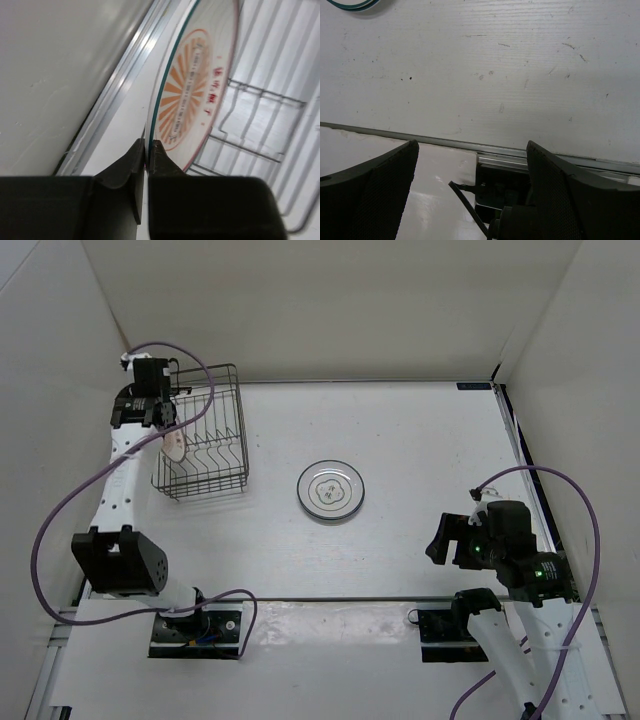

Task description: Unload the plates from the dish rack

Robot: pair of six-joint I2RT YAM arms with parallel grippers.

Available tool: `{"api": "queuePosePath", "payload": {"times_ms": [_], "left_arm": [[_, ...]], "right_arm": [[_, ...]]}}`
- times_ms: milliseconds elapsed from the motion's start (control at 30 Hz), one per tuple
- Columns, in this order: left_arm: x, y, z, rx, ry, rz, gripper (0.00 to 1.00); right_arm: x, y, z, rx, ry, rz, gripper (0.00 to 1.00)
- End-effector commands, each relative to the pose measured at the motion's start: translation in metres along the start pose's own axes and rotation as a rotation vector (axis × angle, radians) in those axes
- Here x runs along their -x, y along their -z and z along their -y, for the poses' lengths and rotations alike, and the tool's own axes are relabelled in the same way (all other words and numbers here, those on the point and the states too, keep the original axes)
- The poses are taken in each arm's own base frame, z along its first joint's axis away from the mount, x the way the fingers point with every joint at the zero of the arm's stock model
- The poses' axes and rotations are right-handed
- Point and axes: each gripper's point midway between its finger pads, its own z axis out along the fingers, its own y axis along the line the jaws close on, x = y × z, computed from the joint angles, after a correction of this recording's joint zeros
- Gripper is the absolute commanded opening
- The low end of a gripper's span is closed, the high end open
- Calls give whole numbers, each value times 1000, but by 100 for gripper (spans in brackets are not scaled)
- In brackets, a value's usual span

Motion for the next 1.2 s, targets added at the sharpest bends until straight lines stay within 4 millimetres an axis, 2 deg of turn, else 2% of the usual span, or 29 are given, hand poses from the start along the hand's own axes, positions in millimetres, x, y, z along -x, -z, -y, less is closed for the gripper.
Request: {"api": "queuePosePath", "payload": {"times_ms": [0,100,167,333,367,433,467,500,533,567,633,700,733,800,833,867,967,1033,1067,1133,1167], "left_arm": [[52,65,7,-199,160,173,0],[61,84,4,-245,194,216,0],[70,103,2,-302,212,255,0],[73,151,35,-568,255,255,0],[67,165,52,-690,257,216,0],[56,175,67,-788,272,161,0],[47,178,75,-830,286,117,0],[29,181,89,-908,276,45,0],[27,190,94,-956,272,56,0],[9,190,101,-981,261,12,0],[-20,189,109,-993,224,-47,0],[-34,200,106,-1012,193,-43,0],[-59,199,115,-1026,150,-111,0],[-80,206,110,-1027,114,-144,0],[-104,204,116,-1023,72,-199,0],[-113,204,115,-1018,58,-219,0],[-157,195,103,-956,20,-266,0],[-174,190,98,-923,8,-291,0],[-189,184,94,-899,1,-313,0],[-204,179,88,-867,-9,-343,0],[-224,173,85,-848,-22,-389,0]], "right_arm": [[7,-1,-4,17,2,34,90],[9,0,-3,10,-3,42,90],[7,-1,0,-2,-7,38,90],[9,-1,-2,5,-7,45,90],[9,-2,-1,5,-2,41,90],[10,-2,-2,11,-3,49,90],[9,-2,-2,10,-3,42,90],[9,-2,-3,12,-2,46,90],[10,-2,-3,12,0,50,90],[11,-2,-2,11,-2,53,90],[9,-2,-3,18,8,48,90],[10,-2,-3,14,-2,55,90],[9,-3,-2,14,-1,49,90],[8,-3,-2,13,10,46,90],[10,-3,-3,15,2,52,90],[9,-3,-3,17,-1,51,90],[10,-4,-4,21,0,52,90],[9,-5,-4,25,5,47,90],[10,-5,-3,22,4,49,90],[9,-5,-3,21,4,50,90],[10,-5,-4,25,4,51,90]]}}
